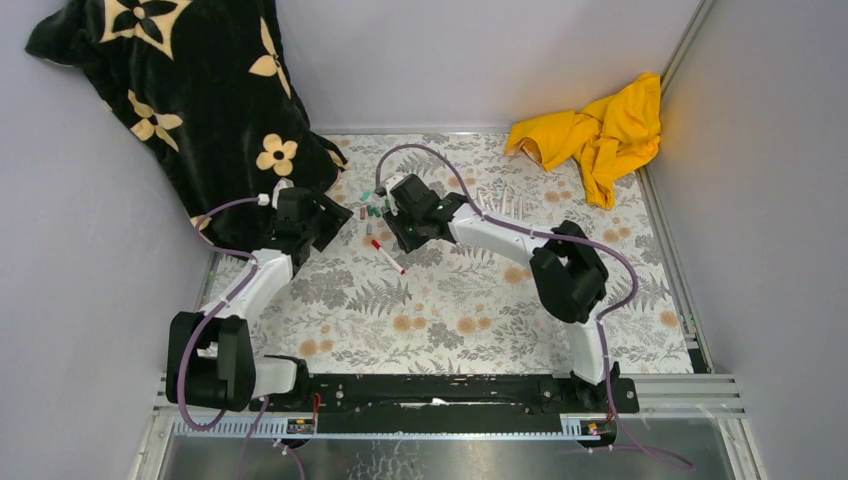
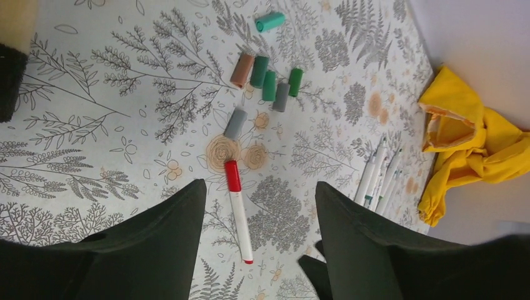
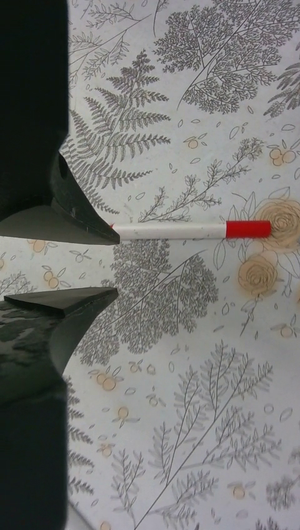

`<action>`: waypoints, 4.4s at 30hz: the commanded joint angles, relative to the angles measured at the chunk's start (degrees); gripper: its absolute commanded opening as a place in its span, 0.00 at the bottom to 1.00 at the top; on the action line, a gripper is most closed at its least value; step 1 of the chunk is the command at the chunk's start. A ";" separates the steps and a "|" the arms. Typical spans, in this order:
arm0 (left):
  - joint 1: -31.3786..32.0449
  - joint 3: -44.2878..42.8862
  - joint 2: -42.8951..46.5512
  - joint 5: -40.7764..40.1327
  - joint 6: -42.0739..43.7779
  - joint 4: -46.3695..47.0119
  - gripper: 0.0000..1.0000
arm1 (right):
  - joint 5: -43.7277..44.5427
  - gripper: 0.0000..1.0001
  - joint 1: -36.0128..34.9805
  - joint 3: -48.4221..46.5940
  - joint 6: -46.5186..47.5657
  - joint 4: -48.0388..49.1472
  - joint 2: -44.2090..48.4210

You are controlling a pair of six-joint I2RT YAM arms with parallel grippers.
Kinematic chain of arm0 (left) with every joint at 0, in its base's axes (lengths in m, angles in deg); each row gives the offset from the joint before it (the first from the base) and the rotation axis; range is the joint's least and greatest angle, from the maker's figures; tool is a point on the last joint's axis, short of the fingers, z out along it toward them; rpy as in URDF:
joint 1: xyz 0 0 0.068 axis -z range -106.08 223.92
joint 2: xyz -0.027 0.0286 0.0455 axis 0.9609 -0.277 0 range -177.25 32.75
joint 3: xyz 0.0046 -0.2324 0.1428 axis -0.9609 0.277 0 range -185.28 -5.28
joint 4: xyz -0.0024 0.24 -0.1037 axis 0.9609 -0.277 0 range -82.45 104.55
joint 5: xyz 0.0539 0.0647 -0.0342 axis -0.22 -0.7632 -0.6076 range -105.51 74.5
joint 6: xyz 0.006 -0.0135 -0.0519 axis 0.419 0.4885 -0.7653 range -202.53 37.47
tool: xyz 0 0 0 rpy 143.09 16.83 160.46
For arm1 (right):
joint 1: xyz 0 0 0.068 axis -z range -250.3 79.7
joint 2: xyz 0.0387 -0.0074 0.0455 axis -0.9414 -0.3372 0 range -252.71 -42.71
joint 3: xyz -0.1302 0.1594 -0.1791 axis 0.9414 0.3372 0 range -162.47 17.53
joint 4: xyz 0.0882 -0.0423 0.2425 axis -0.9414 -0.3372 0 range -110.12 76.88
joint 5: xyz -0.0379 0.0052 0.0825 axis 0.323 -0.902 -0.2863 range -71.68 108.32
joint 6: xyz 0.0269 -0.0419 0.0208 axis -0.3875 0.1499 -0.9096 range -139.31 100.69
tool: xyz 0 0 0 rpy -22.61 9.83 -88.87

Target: Open the pen caps

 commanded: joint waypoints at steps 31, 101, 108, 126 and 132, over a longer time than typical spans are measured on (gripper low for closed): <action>-3.10 5.03 6.07 0.26 -3.06 4.71 0.72 | 2.12 0.39 -4.95 -12.77 -0.77 -5.48 -14.91; 6.21 0.74 -10.10 14.42 -6.33 18.57 0.25 | -4.69 0.00 -2.05 1.84 -2.09 3.21 5.60; 6.29 0.98 -10.22 14.77 -5.90 18.95 0.00 | -4.32 0.00 -1.65 3.01 -2.25 3.93 6.45; 9.47 -3.14 -13.45 19.06 -7.45 20.45 0.00 | -5.30 0.33 -0.49 5.30 -2.23 6.14 10.13; 10.42 -3.89 -13.92 21.66 -9.71 22.17 0.00 | -5.53 0.33 0.10 5.32 -2.35 6.49 10.01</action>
